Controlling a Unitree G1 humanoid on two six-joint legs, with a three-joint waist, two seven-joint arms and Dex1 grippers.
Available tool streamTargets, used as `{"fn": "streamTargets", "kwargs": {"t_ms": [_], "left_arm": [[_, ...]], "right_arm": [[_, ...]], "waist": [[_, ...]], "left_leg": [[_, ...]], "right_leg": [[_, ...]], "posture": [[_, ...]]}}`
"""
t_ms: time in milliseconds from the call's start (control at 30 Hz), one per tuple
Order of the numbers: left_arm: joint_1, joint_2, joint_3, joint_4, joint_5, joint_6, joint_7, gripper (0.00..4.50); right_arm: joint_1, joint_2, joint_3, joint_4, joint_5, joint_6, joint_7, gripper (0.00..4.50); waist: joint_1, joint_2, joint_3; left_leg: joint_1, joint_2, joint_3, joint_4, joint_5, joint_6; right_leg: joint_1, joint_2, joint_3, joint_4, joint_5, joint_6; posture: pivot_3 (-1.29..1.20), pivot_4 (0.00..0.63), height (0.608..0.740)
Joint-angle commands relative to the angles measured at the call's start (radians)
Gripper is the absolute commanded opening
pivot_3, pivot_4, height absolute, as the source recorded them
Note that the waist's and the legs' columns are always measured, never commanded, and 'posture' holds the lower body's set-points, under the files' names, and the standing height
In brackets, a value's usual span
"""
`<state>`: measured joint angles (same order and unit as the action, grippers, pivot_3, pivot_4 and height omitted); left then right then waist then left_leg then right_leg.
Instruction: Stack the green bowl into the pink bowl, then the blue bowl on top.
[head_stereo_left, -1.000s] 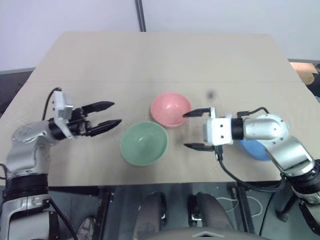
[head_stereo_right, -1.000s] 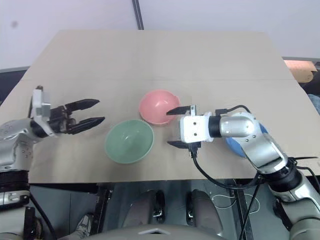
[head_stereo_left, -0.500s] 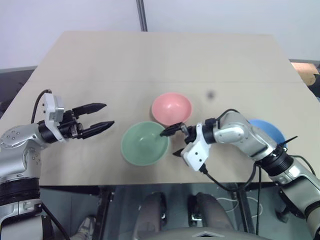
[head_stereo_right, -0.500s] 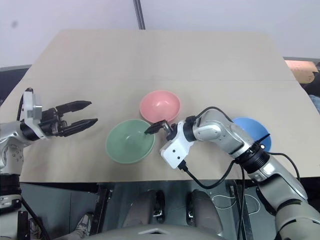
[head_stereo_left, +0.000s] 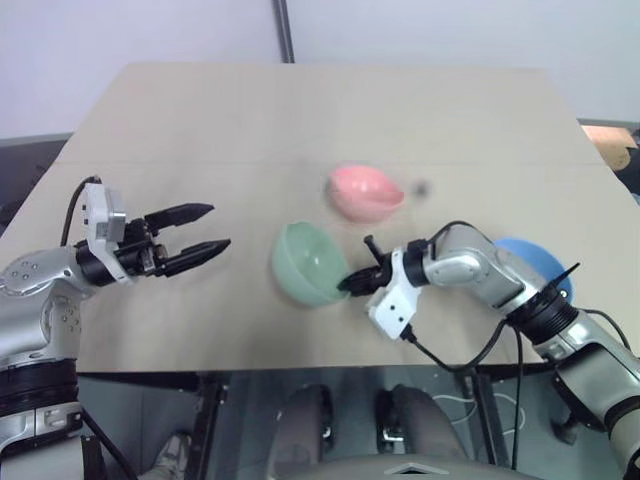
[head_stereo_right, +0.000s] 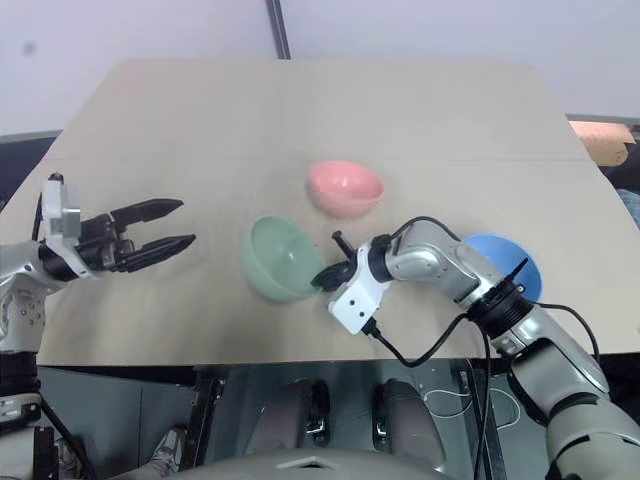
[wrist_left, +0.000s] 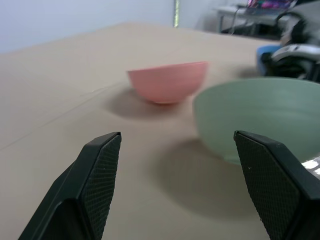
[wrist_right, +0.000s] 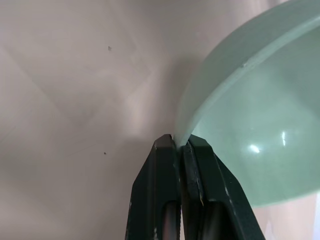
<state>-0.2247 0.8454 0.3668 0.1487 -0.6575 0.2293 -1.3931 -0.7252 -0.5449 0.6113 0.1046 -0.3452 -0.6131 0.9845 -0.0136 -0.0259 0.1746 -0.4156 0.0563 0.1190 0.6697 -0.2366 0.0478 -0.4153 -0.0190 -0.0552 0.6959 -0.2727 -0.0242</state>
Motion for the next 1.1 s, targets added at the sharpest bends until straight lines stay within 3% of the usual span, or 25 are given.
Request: {"fn": "streamTargets", "kwargs": {"t_ms": [33,200,433,567,867,900,1000,1100], "left_arm": [[0.010,0.036,0.033,-0.050,-0.063,0.038,-0.071,3.82],[-0.006,0.040,0.035,-0.027,-0.079,0.058,-0.105,3.82],[-0.004,0.022,0.032,-0.016,-0.066,0.062,-0.104,3.82],[-0.006,0.004,0.035,-0.023,-0.060,0.055,-0.082,3.82],[0.043,-0.007,0.062,-0.075,-0.069,0.049,-0.047,3.82],[0.047,-0.007,0.064,-0.078,-0.068,0.046,-0.043,3.82],[0.063,-0.009,0.071,-0.091,-0.071,0.043,-0.034,3.82],[0.079,-0.012,0.078,-0.107,-0.075,0.043,-0.024,3.82]], "right_arm": [[-0.020,-0.046,-0.060,-0.102,0.115,0.006,0.059,0.12],[-0.004,-0.084,-0.088,-0.198,0.197,0.083,0.115,0.12],[-0.026,-0.080,-0.180,-0.297,0.326,0.359,0.141,0.12],[-0.119,-0.066,-0.223,-0.094,0.291,0.425,0.122,0.12],[-0.218,-0.086,-0.232,0.216,0.261,0.349,0.179,0.12],[-0.224,-0.084,-0.229,0.231,0.262,0.343,0.194,0.63],[-0.236,-0.071,-0.221,0.251,0.261,0.334,0.219,1.59],[-0.242,-0.059,-0.228,0.245,0.256,0.329,0.213,2.98]], "waist": [[0.000,0.000,0.000],[0.000,0.000,0.000],[0.000,0.000,0.000],[-0.002,0.000,0.000],[-0.002,0.001,0.000],[-0.002,0.001,0.000],[-0.006,0.001,0.000],[-0.005,0.001,0.000]], "left_leg": [[0.000,0.000,0.000,0.000,0.000,0.000],[0.001,0.000,0.000,0.000,0.000,0.000],[0.000,0.000,0.000,0.000,0.000,0.000],[0.000,0.000,0.000,0.000,0.000,0.000],[-0.001,0.000,0.001,0.000,0.000,0.000],[-0.001,0.000,0.001,-0.001,0.000,0.000],[-0.001,0.000,0.001,-0.001,0.000,0.000],[0.000,0.000,0.001,-0.001,0.000,0.000]], "right_leg": [[0.000,0.000,0.000,0.000,0.000,0.000],[0.000,0.000,0.000,0.000,0.000,0.000],[0.000,0.000,0.000,0.000,0.000,0.000],[0.000,0.000,0.000,0.000,0.000,0.000],[-0.001,0.000,0.000,-0.001,0.000,-0.001],[-0.001,0.000,0.001,-0.001,0.000,-0.001],[-0.001,0.000,0.001,0.000,0.000,-0.001],[-0.001,0.000,0.001,0.000,0.000,0.000]], "posture": [[0.00,0.150,0.740],[0.00,0.150,0.740],[0.00,0.150,0.740],[0.00,0.150,0.740],[0.00,0.150,0.740],[0.00,0.150,0.740],[0.00,0.150,0.740],[0.00,0.150,0.740]]}}
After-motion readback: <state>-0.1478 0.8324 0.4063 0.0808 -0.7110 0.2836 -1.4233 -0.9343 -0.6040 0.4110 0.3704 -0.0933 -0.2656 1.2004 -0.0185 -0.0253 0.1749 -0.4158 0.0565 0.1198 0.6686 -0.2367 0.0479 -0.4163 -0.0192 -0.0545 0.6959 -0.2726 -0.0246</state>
